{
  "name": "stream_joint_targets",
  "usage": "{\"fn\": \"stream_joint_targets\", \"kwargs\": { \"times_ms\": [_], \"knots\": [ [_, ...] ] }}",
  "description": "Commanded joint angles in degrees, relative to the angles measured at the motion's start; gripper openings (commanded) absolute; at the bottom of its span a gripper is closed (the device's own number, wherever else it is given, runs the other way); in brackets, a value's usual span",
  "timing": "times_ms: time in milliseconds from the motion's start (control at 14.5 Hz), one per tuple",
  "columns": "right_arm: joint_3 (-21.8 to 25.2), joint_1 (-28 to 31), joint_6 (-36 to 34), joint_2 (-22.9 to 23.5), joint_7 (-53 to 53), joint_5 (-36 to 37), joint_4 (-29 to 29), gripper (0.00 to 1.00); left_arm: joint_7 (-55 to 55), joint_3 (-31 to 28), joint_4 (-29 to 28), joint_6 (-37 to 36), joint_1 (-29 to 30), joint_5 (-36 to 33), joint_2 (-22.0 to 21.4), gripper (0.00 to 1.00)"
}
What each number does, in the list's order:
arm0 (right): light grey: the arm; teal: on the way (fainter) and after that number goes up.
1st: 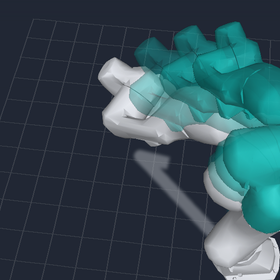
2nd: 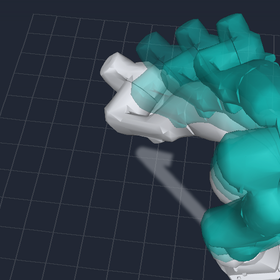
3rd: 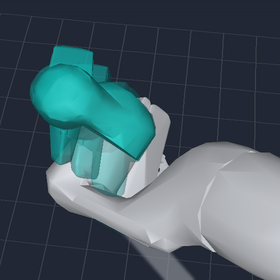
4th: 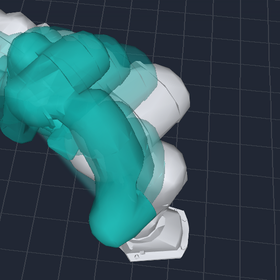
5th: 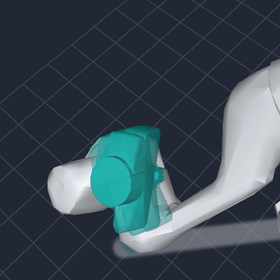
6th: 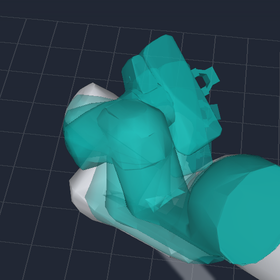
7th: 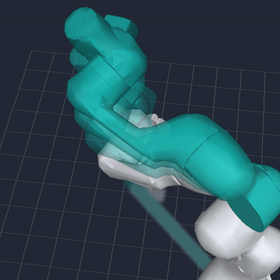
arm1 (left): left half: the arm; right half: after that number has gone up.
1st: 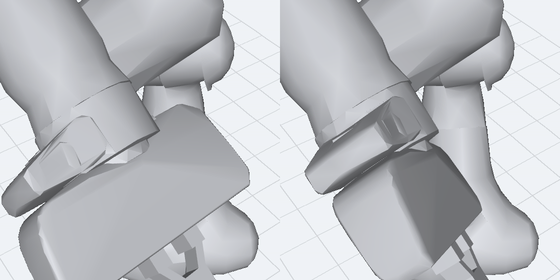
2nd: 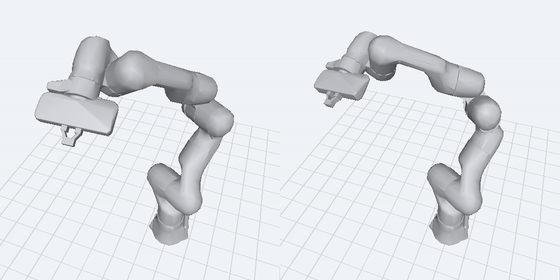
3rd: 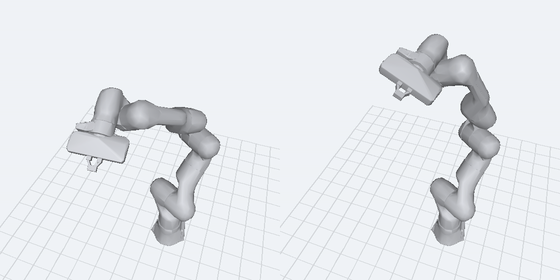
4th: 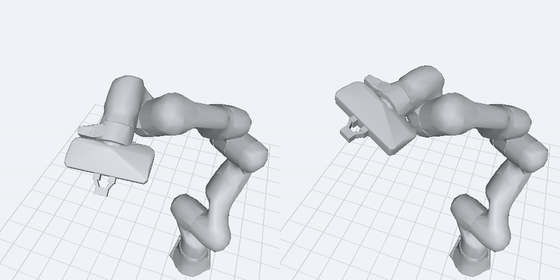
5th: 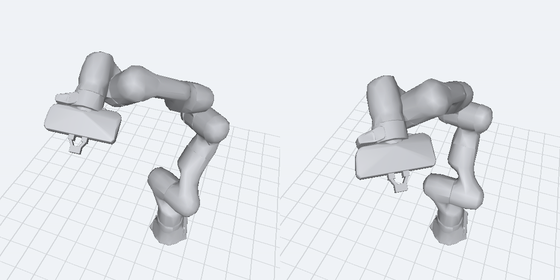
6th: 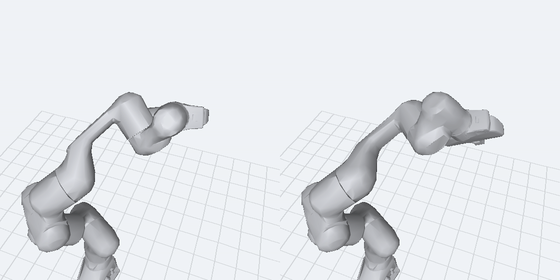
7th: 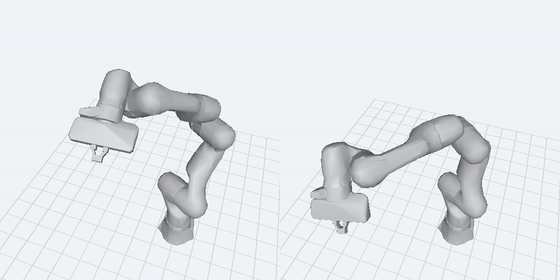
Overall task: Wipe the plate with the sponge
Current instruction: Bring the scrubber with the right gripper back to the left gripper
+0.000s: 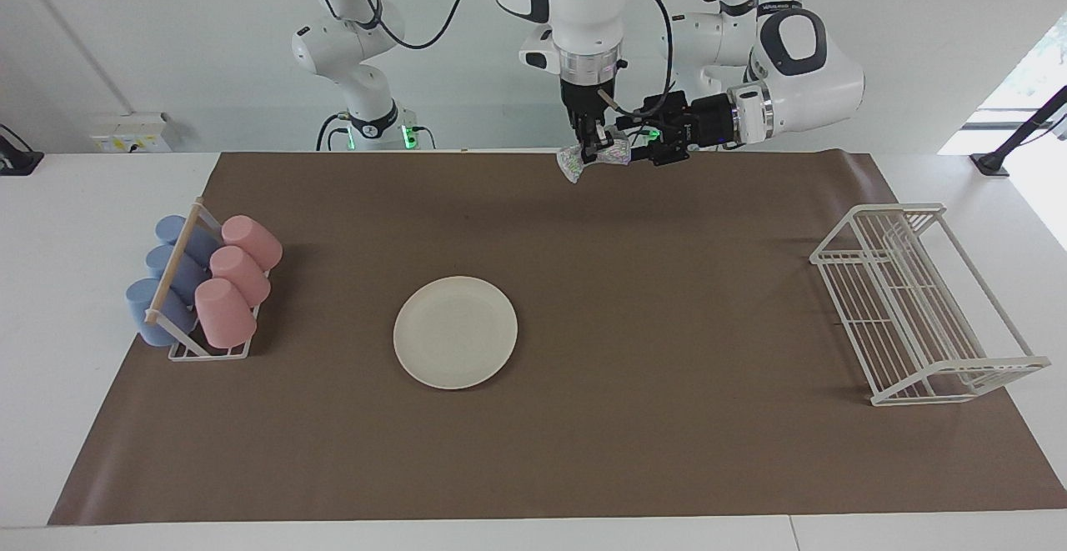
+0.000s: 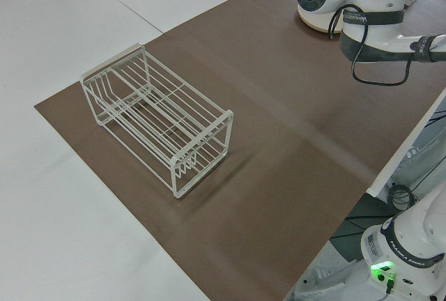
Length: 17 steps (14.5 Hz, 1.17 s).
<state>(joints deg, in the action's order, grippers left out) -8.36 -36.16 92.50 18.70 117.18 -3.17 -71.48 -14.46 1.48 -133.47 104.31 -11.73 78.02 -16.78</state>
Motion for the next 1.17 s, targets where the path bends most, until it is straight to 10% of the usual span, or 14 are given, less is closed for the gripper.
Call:
{"fn": "stream_joint_targets", "kwargs": {
  "times_ms": [0,345,414,552,1103],
  "knots": [
    [-0.3,0.0,0.1,0.8,0.4,1.5,1.1,0.00,2.7,-0.7,-1.6,0.6,-0.5,1.2,-1.9,0.00],
    [-0.3,0.2,-0.2,0.6,-0.1,1.5,1.1,0.00,5.0,-0.9,-1.6,-0.2,-0.3,1.1,-1.9,0.00],
    [-0.2,0.3,-0.4,0.0,-1.3,1.4,1.1,0.13,5.1,-0.9,-1.6,-0.3,-0.3,1.1,-1.9,0.00],
    [0.0,0.6,-0.6,-0.8,-3.4,1.2,0.4,1.00,5.1,-0.9,-1.6,-0.7,-0.1,0.9,-1.9,0.00],
    [0.2,17.5,-8.8,-10.7,-44.4,0.6,-5.4,1.00,8.2,-1.0,-1.4,0.4,1.1,-2.1,-1.5,0.00]
  ]
}}
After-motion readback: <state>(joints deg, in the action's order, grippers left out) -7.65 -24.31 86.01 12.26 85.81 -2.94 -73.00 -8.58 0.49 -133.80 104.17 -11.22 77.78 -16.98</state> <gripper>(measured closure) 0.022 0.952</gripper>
